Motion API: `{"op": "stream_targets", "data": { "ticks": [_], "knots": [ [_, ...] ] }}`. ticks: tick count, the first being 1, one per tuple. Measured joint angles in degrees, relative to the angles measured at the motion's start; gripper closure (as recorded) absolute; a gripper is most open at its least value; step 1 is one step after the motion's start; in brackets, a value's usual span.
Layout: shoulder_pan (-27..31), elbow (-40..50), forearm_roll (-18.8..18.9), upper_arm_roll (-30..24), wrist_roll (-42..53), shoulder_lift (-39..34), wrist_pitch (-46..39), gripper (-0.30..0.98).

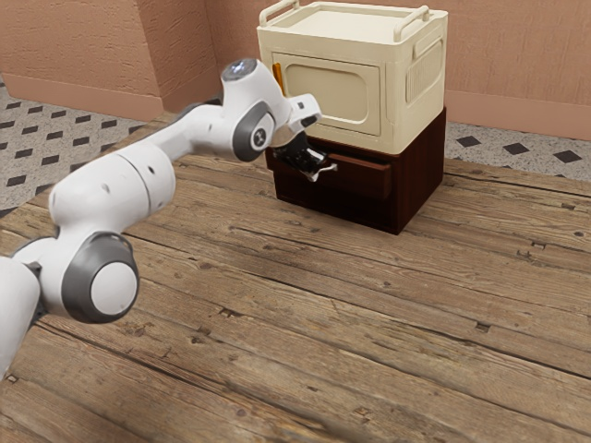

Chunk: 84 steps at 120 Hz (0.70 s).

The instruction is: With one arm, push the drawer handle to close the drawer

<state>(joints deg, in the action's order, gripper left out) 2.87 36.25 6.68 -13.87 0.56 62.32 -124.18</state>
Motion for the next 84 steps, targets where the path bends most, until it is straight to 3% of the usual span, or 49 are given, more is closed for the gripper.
{"op": "stream_targets", "data": {
  "ticks": [84],
  "knots": [
    [-0.4,-1.5,0.0,-0.1,-0.3,2.4,-7.1,0.79]
  ]
}}
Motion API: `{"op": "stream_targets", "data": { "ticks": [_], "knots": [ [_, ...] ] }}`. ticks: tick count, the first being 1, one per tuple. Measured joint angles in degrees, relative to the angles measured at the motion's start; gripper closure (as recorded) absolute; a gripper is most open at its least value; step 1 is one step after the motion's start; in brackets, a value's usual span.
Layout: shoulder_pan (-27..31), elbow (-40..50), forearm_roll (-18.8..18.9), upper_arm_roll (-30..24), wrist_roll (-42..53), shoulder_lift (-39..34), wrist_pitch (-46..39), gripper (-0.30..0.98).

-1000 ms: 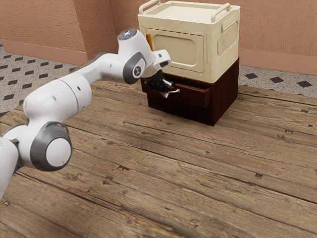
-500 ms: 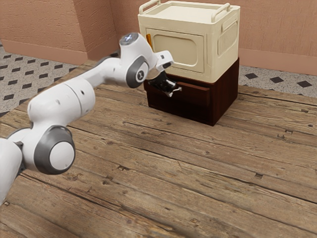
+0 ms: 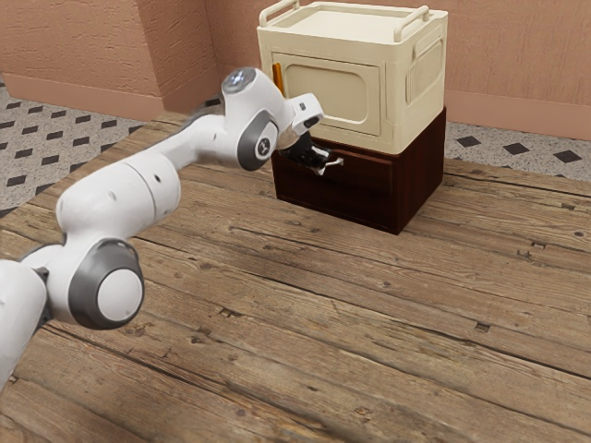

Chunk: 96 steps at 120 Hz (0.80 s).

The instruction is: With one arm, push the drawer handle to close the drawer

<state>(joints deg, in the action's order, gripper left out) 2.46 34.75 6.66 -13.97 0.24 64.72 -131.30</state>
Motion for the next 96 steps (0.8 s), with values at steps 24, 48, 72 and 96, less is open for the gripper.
{"op": "stream_targets", "data": {
  "ticks": [24,48,72,96],
  "knots": [
    [0.0,-0.2,0.0,0.0,-0.2,0.3,-1.7,0.78],
    [0.0,-0.1,-0.1,0.0,-0.4,0.4,-3.4,0.79],
    [0.0,0.1,-0.1,0.0,-0.7,0.6,-4.8,0.81],
    [3.3,15.7,-0.1,-0.1,-0.7,-14.8,-4.5,0.78]
  ]
}}
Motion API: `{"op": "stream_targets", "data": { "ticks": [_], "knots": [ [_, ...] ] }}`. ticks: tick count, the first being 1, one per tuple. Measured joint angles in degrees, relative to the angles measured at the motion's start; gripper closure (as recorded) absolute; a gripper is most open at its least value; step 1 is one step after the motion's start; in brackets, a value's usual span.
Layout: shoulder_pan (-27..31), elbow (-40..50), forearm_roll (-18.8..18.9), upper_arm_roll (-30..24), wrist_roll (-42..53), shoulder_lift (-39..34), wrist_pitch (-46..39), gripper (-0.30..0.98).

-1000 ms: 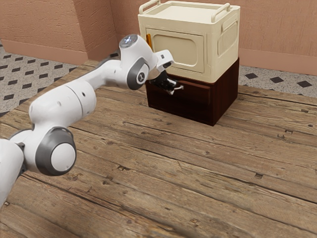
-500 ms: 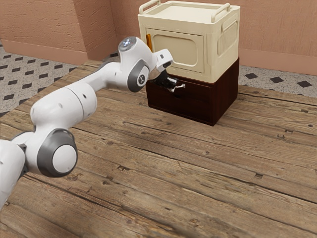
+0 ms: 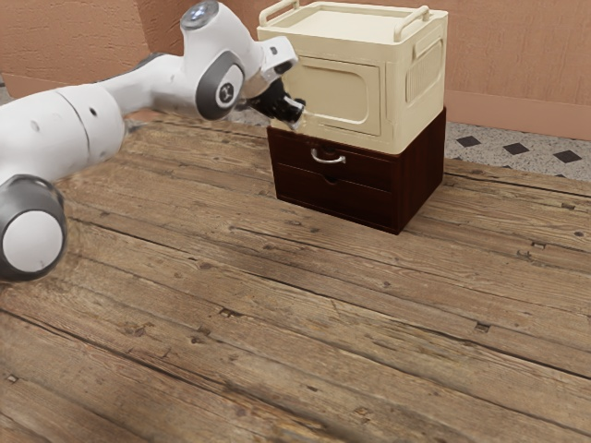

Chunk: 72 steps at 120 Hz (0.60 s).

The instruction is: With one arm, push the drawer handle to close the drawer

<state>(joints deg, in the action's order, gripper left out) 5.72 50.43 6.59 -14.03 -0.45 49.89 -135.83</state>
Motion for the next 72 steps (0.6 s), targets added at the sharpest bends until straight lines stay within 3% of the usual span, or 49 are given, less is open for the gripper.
{"op": "stream_targets", "data": {
  "ticks": [11,17,24,40,54,72],
  "knots": [
    [1.4,24.0,0.0,-0.5,-0.1,-27.1,5.5,0.79],
    [1.4,28.5,0.0,-2.0,-0.1,-36.8,12.8,0.79],
    [0.9,29.1,-0.2,-3.1,0.1,-43.3,22.7,0.79],
    [0.2,22.0,-0.1,-3.3,5.2,-44.3,42.1,0.79],
    [4.1,21.2,-1.6,-2.8,13.0,-44.0,51.4,0.52],
    [3.8,21.3,-2.6,-2.4,21.6,-44.3,57.7,0.26]
  ]
}}
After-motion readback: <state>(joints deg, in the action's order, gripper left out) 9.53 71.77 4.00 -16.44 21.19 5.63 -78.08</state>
